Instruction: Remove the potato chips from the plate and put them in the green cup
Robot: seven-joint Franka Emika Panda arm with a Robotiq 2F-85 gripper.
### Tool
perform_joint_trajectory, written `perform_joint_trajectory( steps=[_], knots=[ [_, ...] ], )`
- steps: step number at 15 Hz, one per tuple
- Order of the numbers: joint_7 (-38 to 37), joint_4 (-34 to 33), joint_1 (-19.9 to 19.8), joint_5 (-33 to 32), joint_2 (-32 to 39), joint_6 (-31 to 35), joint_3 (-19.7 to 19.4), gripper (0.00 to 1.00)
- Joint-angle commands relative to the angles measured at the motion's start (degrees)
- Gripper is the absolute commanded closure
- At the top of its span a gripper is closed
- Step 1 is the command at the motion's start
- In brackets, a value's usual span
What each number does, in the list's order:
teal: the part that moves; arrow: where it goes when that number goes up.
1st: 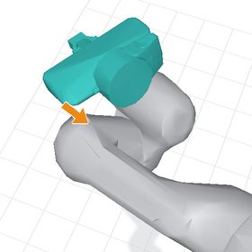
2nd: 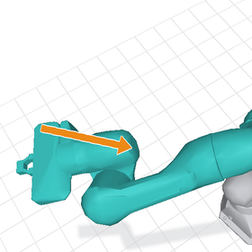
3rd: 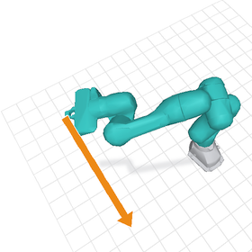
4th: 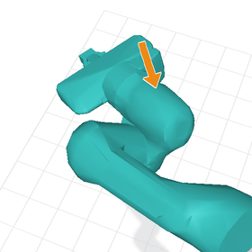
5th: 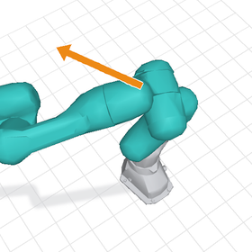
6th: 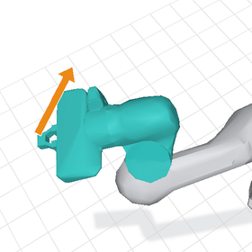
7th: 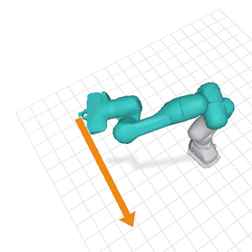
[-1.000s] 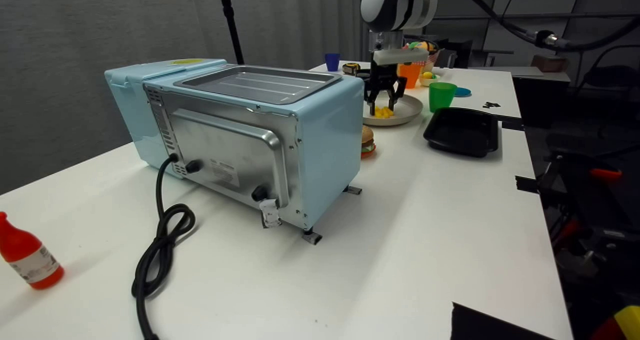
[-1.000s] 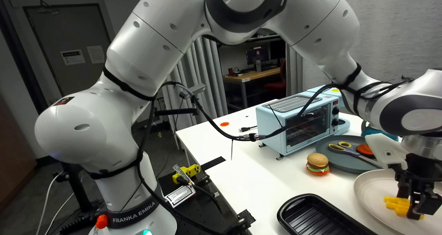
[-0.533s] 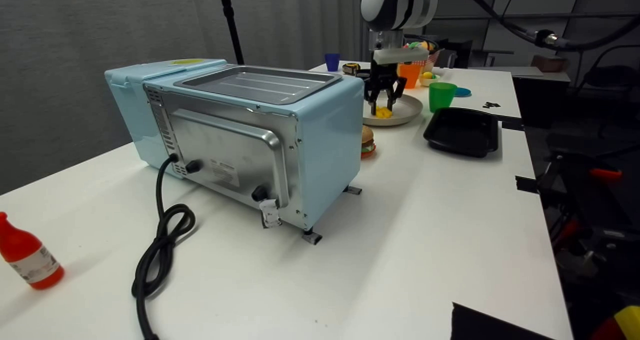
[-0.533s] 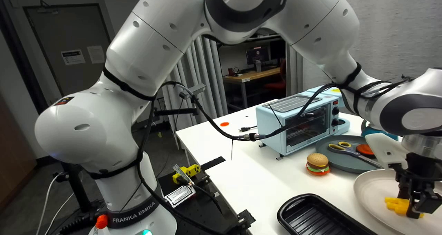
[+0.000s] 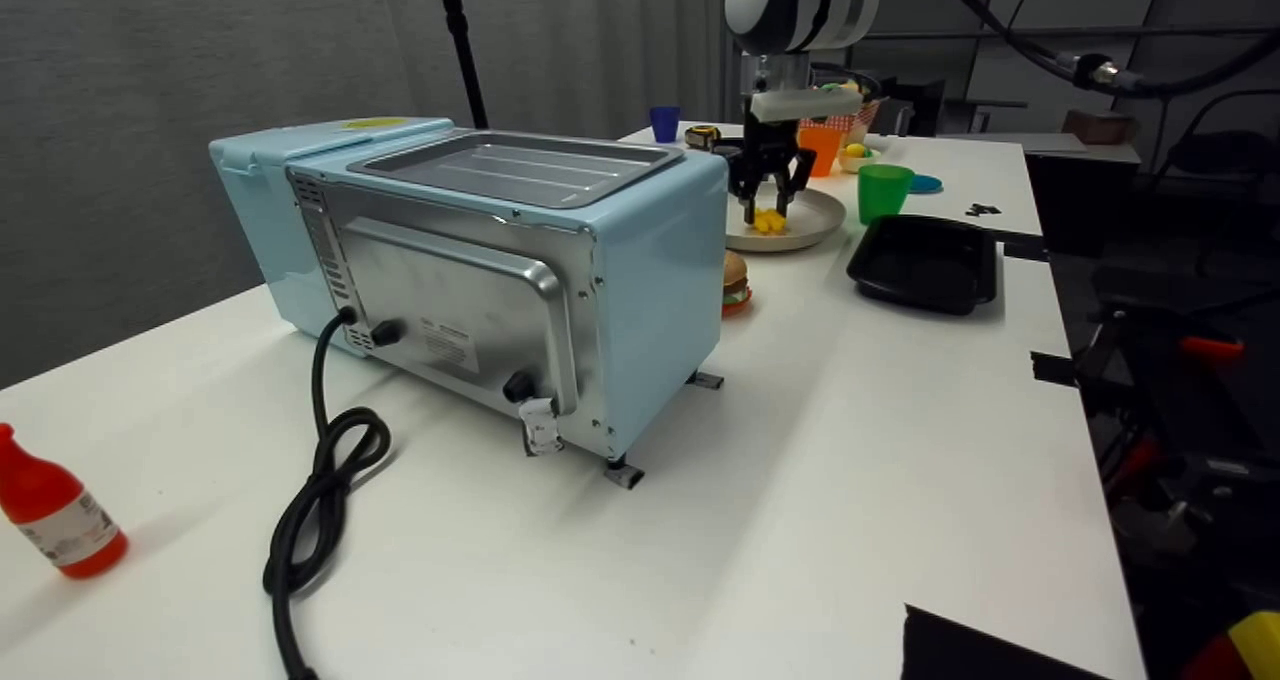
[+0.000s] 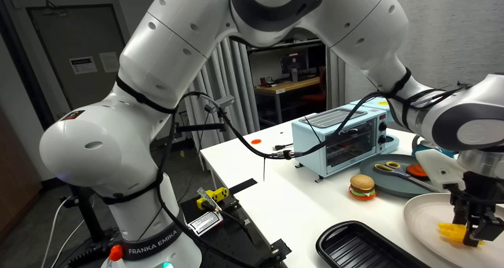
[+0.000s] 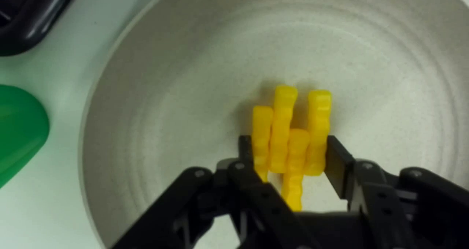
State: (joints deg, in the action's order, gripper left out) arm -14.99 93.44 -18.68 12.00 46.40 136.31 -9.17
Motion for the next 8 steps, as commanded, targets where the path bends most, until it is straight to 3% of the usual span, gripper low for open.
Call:
perform_joint_trajectory(
  steps=[1, 8],
  knots=[
    [2.9, 3.9, -0.3, 1.3, -4.2, 1.7, 0.1, 0.75],
    [5.0, 7.4, -0.6, 1.0, -9.5, 1.6, -0.6, 0.75]
  ],
)
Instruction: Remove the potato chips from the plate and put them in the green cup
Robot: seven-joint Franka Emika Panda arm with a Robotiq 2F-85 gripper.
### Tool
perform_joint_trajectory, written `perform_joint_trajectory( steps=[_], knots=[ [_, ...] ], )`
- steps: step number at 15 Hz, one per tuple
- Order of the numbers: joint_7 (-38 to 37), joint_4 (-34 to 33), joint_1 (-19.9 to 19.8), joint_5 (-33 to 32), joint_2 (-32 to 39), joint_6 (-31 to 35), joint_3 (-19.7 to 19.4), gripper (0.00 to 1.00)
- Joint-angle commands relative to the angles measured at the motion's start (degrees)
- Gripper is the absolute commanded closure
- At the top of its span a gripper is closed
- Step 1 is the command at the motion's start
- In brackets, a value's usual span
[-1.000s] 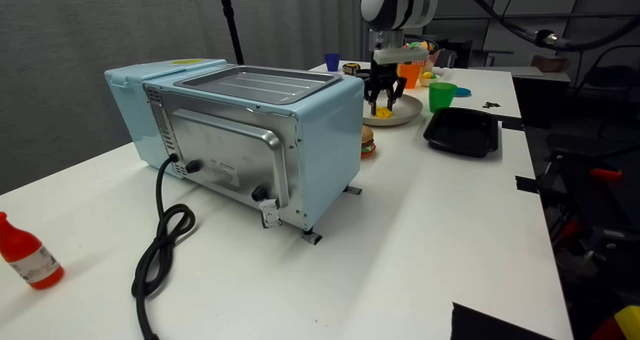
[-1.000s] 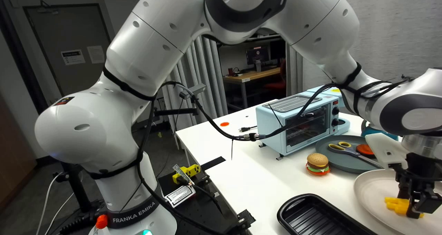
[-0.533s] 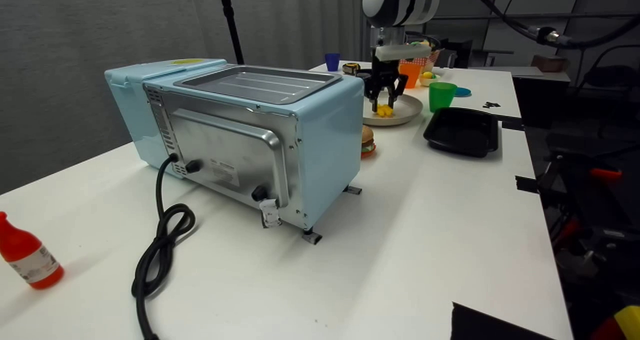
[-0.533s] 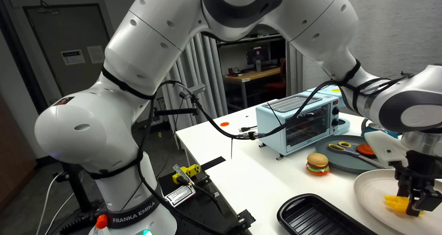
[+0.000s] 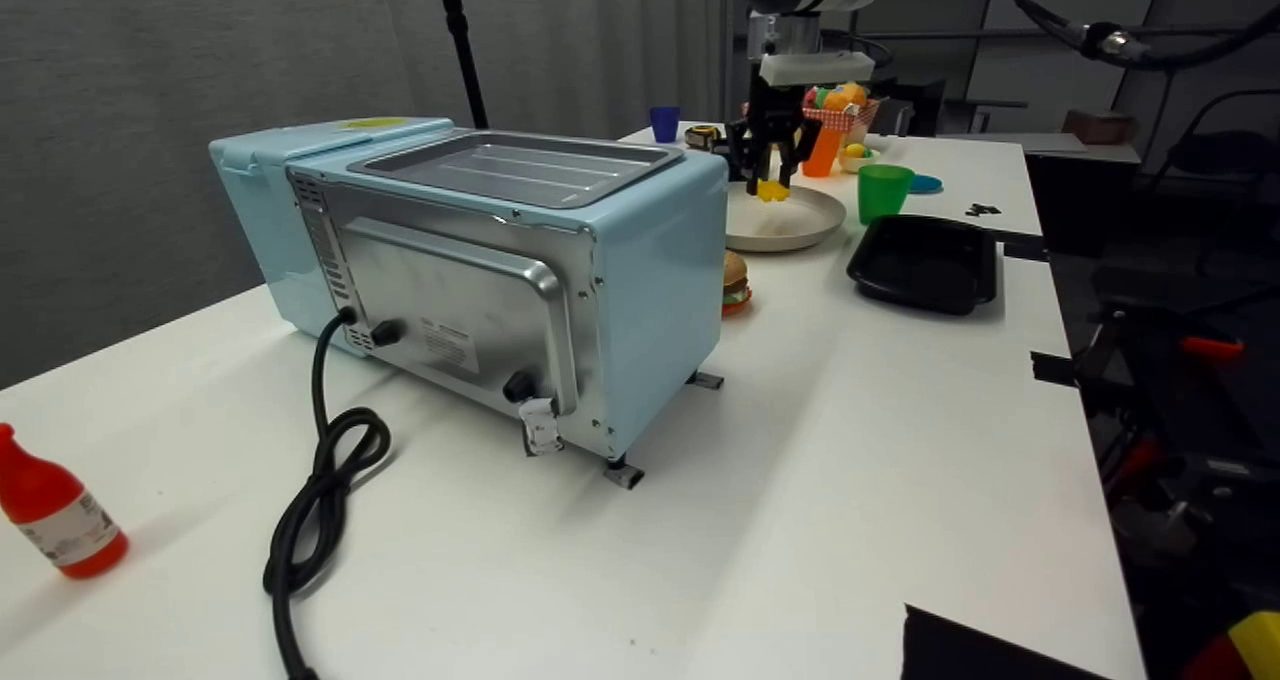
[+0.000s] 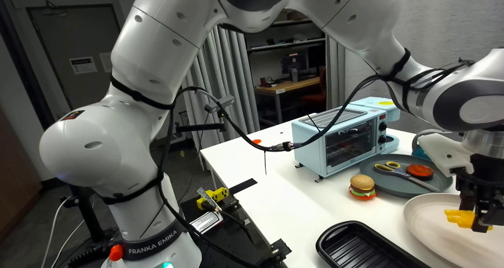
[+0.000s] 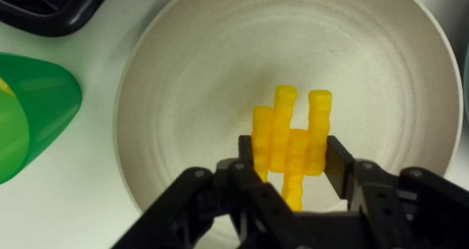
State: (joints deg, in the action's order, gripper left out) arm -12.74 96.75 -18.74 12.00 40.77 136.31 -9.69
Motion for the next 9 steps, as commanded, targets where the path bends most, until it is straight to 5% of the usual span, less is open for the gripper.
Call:
perform_joint_trajectory(
  steps=[1, 9],
  knots=[
    [3.1, 4.7, -0.6, 1.1, -4.5, 1.7, -0.2, 0.75],
    [6.0, 7.5, -3.3, 1.4, -7.3, 1.1, -1.6, 0.75]
  ],
)
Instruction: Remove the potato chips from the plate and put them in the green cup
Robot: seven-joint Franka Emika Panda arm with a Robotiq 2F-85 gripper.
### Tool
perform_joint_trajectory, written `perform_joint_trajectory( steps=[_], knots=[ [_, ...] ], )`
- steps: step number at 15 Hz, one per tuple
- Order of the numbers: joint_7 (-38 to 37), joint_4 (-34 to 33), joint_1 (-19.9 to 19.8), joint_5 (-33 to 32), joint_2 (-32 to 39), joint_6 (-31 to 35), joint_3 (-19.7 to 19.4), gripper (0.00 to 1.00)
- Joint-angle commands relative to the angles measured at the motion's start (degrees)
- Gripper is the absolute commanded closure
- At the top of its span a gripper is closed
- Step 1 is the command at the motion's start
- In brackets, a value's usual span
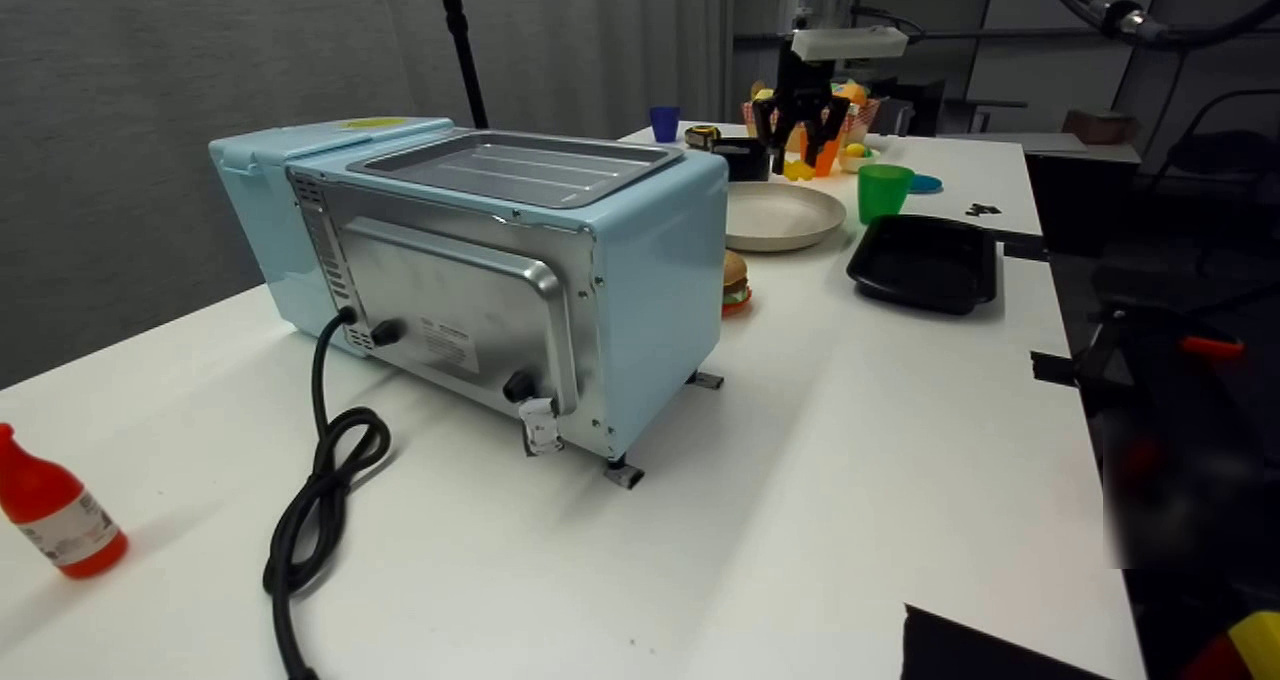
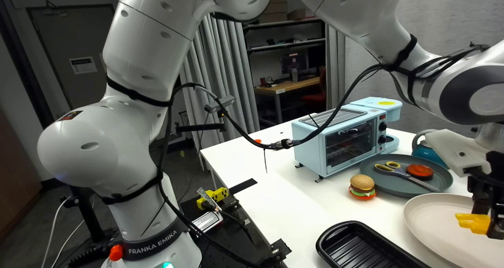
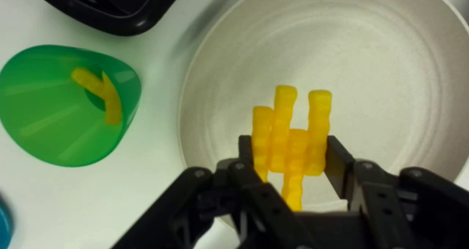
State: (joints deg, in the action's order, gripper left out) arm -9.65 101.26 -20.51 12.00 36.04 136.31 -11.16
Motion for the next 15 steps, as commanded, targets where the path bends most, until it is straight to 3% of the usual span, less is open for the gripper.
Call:
perform_joint_trajectory(
  steps=[1, 15],
  knots=[
    [3.4, 3.3, -2.0, 1.5, -2.8, 0.8, -0.3, 0.75],
    [7.0, 9.5, -4.7, 1.2, -7.7, 0.6, -2.0, 0.75]
  ],
)
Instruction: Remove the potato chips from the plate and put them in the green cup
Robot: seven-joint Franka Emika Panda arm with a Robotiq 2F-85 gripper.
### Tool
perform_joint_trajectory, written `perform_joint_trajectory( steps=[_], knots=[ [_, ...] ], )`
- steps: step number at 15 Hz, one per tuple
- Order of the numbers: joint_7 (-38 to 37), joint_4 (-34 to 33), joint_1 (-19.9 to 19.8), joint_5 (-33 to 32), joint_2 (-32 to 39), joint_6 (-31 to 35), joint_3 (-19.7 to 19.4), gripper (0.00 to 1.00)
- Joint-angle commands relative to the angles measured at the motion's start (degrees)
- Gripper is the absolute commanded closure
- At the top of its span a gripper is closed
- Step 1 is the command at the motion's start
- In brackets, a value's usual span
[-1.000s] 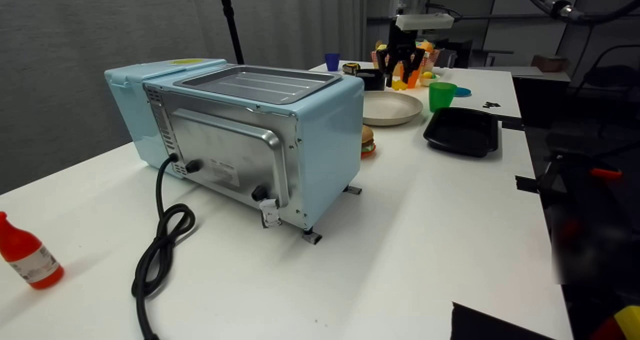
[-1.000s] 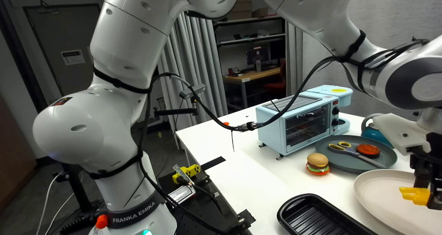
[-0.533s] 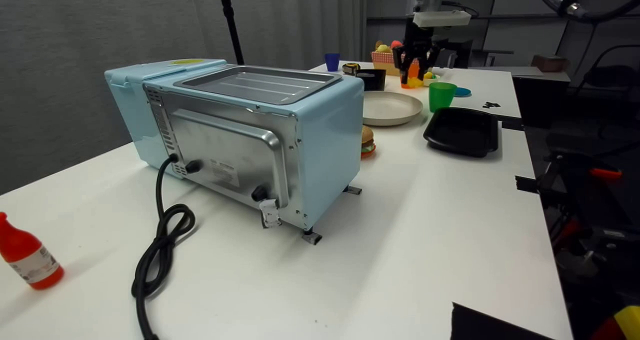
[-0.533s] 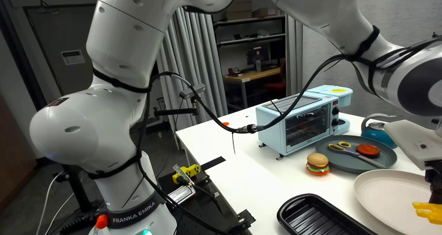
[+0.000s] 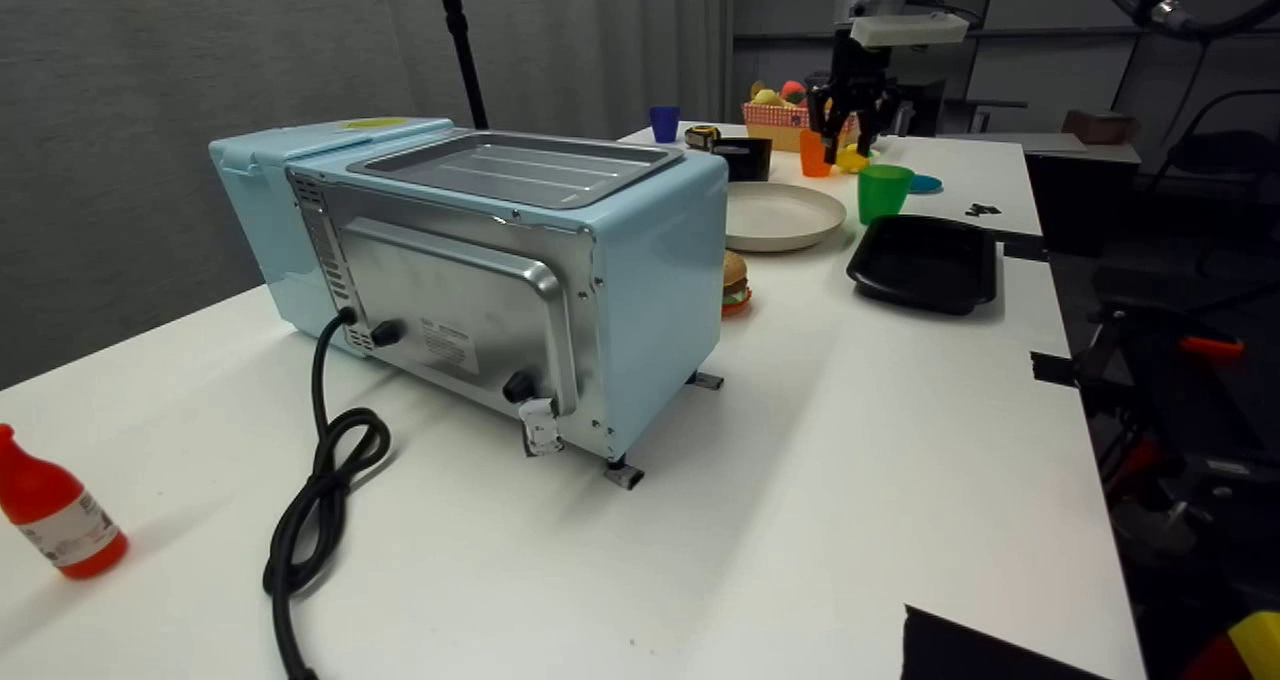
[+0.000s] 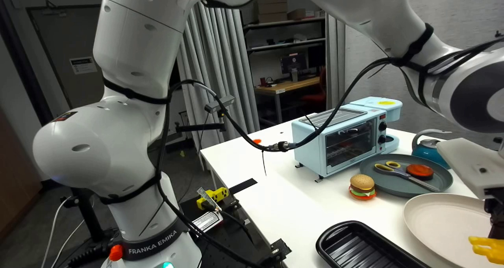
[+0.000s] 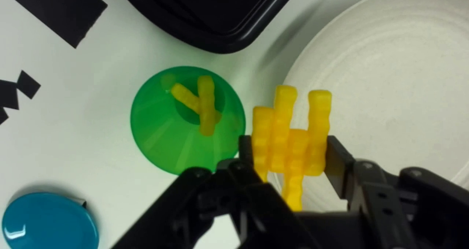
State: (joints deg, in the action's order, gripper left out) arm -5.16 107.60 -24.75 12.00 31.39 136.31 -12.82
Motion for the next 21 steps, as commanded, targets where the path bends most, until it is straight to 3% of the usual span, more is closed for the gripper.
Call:
perform_joint_trajectory(
  steps=[1, 21],
  knots=[
    [2.7, 3.5, -0.6, 1.2, -3.4, 0.6, -0.5, 0.75],
    [3.2, 4.4, -2.7, 1.2, -2.5, -0.1, -2.7, 0.75]
  ],
)
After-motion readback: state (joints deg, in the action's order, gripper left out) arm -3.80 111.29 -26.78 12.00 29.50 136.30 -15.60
